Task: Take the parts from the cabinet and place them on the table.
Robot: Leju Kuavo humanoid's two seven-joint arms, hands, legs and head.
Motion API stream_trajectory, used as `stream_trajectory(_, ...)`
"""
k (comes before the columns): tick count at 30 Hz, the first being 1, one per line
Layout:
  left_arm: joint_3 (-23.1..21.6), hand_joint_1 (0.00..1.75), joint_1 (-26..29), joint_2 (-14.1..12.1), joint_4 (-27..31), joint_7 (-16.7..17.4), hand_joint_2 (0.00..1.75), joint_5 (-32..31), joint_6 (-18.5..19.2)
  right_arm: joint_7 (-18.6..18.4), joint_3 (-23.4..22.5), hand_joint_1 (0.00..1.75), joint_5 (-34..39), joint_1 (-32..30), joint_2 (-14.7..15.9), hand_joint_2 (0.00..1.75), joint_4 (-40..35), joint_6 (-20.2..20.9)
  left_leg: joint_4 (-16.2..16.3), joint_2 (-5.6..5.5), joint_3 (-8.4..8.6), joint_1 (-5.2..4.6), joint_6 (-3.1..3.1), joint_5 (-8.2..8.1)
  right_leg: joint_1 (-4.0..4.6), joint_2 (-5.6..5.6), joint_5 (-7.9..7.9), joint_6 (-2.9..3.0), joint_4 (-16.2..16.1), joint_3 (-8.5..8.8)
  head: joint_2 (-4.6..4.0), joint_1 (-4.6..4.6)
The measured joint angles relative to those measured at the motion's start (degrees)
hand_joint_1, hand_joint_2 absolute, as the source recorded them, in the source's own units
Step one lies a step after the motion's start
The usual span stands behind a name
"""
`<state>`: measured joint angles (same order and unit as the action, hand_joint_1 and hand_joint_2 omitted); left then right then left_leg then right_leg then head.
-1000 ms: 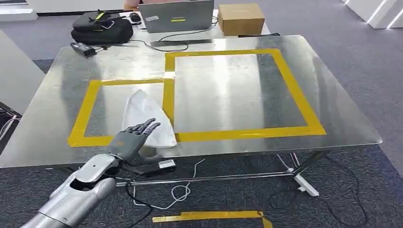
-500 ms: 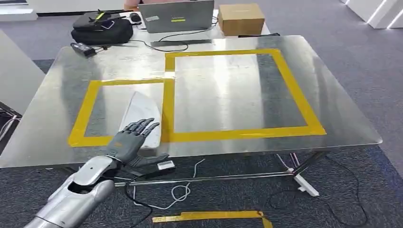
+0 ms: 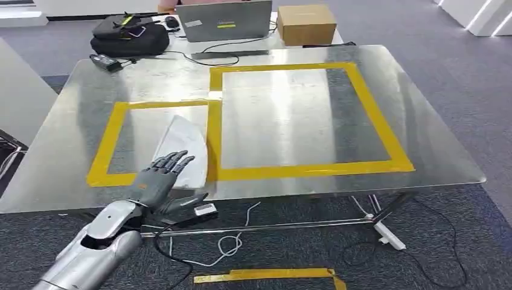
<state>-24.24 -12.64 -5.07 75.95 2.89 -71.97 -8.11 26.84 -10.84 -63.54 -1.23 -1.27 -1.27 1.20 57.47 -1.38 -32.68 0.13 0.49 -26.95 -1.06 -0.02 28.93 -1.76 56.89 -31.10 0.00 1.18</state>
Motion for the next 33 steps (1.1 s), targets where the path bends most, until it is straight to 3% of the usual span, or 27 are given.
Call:
stream_trajectory(4, 1.0, 0.0, 0.8, -0.3, 0.4, 0.0, 0.0, 0.5, -0.2, 0.2, 0.0, 0.0, -0.5, 0.1, 0.1, 0.0, 0.2, -0.4, 0.0, -0.01, 0.0, -0.33, 0.72, -0.06, -0.24, -0.02, -0.16, -0.6, -0.5, 0.25, 0.0, 0.02)
stream_trajectory(5, 1.2, 0.0, 0.9, -0.3, 0.7, 0.0, 0.0, 0.6, -0.2, 0.2, -0.1, 0.0, -0.7, 0.1, 0.2, 0.0, 0.2, -0.5, -1.5, 0.05, 0.65, 0.1, 1.2, 0.93, 0.06, -0.03, -0.14, -0.95, -0.7, 0.63, 0.0, -0.04)
stream_trajectory(6, 1.2, 0.0, 1.0, -0.2, 0.8, 0.0, 0.0, 0.7, -0.4, 0.3, -0.1, 0.0, -0.8, 0.1, 0.5, 0.0, 0.2, -0.6, -2.2, 0.25, 1.18, 0.32, 1.29, 1.37, 0.01, -0.02, 0.79, -1.03, -0.1, 0.07, 0.0, -0.2)
stream_trajectory(7, 1.3, 0.0, 1.0, -0.3, 0.8, 0.0, 0.0, 0.7, -0.3, 0.3, -0.1, 0.0, -0.9, 0.1, 0.5, 0.0, 0.3, -0.6, -2.4, 0.25, 1.21, 0.42, 1.59, 1.57, 0.04, 0.02, 2.88, -1.02, 2.3, -0.92, 0.0, -0.35)
stream_trajectory(9, 1.7, 0.0, 1.6, -0.3, 0.8, 0.0, 0.0, 0.8, -0.4, 0.4, -0.1, 0.0, -1.1, 0.1, 0.9, 0.0, 0.5, -0.7, -2.4, 0.25, 0.99, 0.4, 1.65, 1.56, -0.18, 0.05, 7.58, -1.42, 11.7, -5.07, 0.0, -0.57)
stream_trajectory(10, 1.8, 0.0, 1.9, -0.3, 0.8, 0.0, 0.0, 0.8, -0.4, 0.5, -0.2, 0.0, -1.2, 0.1, 1.0, 0.0, 0.5, -0.7, -2.4, 0.25, 0.88, 0.4, 1.65, 1.55, -0.17, 0.04, 8.75, -1.62, 15.3, -6.77, 0.0, -0.63)
stream_trajectory(14, 1.9, 0.0, 2.1, -0.2, 0.8, 0.0, 0.0, 0.8, -0.4, 0.5, -0.3, 0.0, -1.3, 0.1, 1.0, 0.0, 0.5, -0.7, -2.3, 0.25, 0.85, 0.41, 1.64, 1.56, -0.18, 0.04, 8.75, -1.74, 16.3, -7.31, 0.0, -0.66)
stream_trajectory(17, 1.9, 0.0, 2.4, -0.2, 0.8, 0.0, 0.0, 0.8, -0.4, 0.5, -0.4, 0.0, -1.4, 0.1, 1.1, 0.0, 0.5, -0.7, -2.3, 0.24, 0.85, 0.44, 1.63, 1.56, -0.26, 0.03, 8.02, -1.86, 16.3, -7.34, 0.0, -0.68)
stream_trajectory(18, 2.2, 0.0, 2.8, -0.2, 0.8, 0.0, 0.0, 0.7, -0.4, 0.6, -0.6, 0.0, -1.8, 0.1, 1.6, 0.0, 0.5, -0.8, -1.4, 0.05, 0.68, 0.79, 0.66, 1.08, -1.04, 0.08, -0.08, -2.58, 1.5, 0.35, 0.0, -0.66)
stream_trajectory(19, 2.4, 0.0, 2.9, -0.2, 0.8, 0.0, 0.0, 0.7, -0.4, 0.7, -0.7, 0.0, -1.9, 0.2, 1.5, 0.0, 0.6, -0.8, -0.6, -0.22, 0.07, 0.34, -0.22, 1.03, -0.79, 0.95, 0.48, -1.85, 0.6, 1.18, 0.0, -0.85)
stream_trajectory(22, 2.6, 0.0, 3.1, -0.3, 0.8, 0.0, 0.0, 0.7, -0.5, 0.7, -0.9, 0.0, -1.9, 0.1, 1.6, 0.0, 0.7, -0.8, -0.2, -0.45, -0.37, 0.58, -1.12, 1.4, -0.75, 0.69, 0.39, -0.36, 0.6, 0.52, 0.0, -0.85)
stream_trajectory(23, 2.7, 0.0, 3.2, -0.3, 0.8, 0.0, 0.0, 0.7, -0.5, 0.7, -0.9, 0.0, -1.9, 0.3, 1.6, 0.0, 0.7, -0.8, 0.4, -0.16, -0.89, 0.72, -1.31, 0.3, -0.8, 0.35, 0.04, 0.25, 0.5, 0.25, 0.0, -0.77)
stream_trajectory(24, 2.7, 0.0, 3.2, -0.3, 0.8, 0.0, 0.0, 0.7, -0.5, 0.7, -0.9, 0.0, -1.9, 0.3, 1.6, 0.0, 0.7, -0.8, 2.6, 0.36, -1.74, 0.72, -1.51, -2.18, -0.72, 0.3, -0.23, 0.71, 0.6, -0.2, 0.0, -0.48)
stream_trajectory(26, 2.7, 0.0, 3.2, -0.2, 0.8, 0.0, 0.0, 0.7, -0.5, 0.7, -0.9, 0.0, -1.9, 0.2, 1.6, 0.0, 0.7, -0.8, 11.3, 0.68, -4.71, 0.75, -1.8, -7.86, -0.4, -0.21, -0.79, 1.36, 0.6, -1.16, 0.0, -0.52)
stream_trajectory(27, 2.8, 0.0, 3.4, -0.2, 0.8, 0.0, 0.0, 0.7, -0.5, 0.7, -0.9, 0.0, -1.9, 0.2, 1.6, 0.0, 0.7, -0.8, 15.6, 0.68, -5.94, 0.74, -1.81, -9.83, -0.2, -0.36, -1.15, 1.5, 0.6, -1.65, 0.0, -0.52)
stream_trajectory(28, 2.8, 0.0, 3.5, -0.2, 0.8, 0.0, 0.0, 0.7, -0.5, 0.7, -0.9, 0.0, -1.9, 0.1, 1.6, 0.0, 0.7, -0.8, 17.5, 0.68, -6.16, 0.74, -1.71, -10.3, -0.01, -0.49, -1.49, 1.56, 0.7, -2.1, 0.0, -0.57)
stream_trajectory(29, 2.8, 0.0, 3.5, -0.2, 0.8, 0.0, 0.0, 0.7, -0.5, 0.7, -0.9, 0.0, -1.9, 0.1, 1.6, 0.0, 0.8, -0.8, 16.8, 0.68, -5.07, 0.69, -1.47, -9.37, 0.21, -0.58, -1.84, 1.59, 0.7, -2.56, 0.0, -0.53)
stream_trajectory(30, 2.8, 0.0, 3.5, -0.2, 0.8, 0.0, 0.0, 0.7, -0.5, 0.7, -1.0, 0.0, -1.9, 0.2, 1.6, 0.0, 0.8, -0.8, 13.8, 0.68, -2.91, 0.56, -1.08, -7.46, 0.43, -0.64, -2.18, 1.59, 0.7, -2.97, 0.0, -0.55)
stream_trajectory(32, 2.9, 0.0, 3.4, -0.2, 0.8, 0.0, 0.0, 0.7, -0.5, 0.7, -1.0, 0.0, -2.0, 0.2, 1.6, 0.0, 0.8, -0.8, 3.0, 0.73, 4.02, -0.02, 0.35, -3.71, 0.71, -0.69, -2.86, 1.52, 0.7, -3.44, 0.0, -0.55)
stream_trajectory(33, 3.0, 0.0, 3.4, -0.3, 0.9, 0.0, 0.0, 0.6, -0.5, 0.7, -1.0, 0.0, -2.1, 0.2, 1.6, 0.0, 0.8, -0.8, -0.6, 1.13, 6.13, -0.42, 1.14, -4.46, 0.75, -0.78, -3.11, 1.37, 0.7, -3.61, 0.0, -0.61)
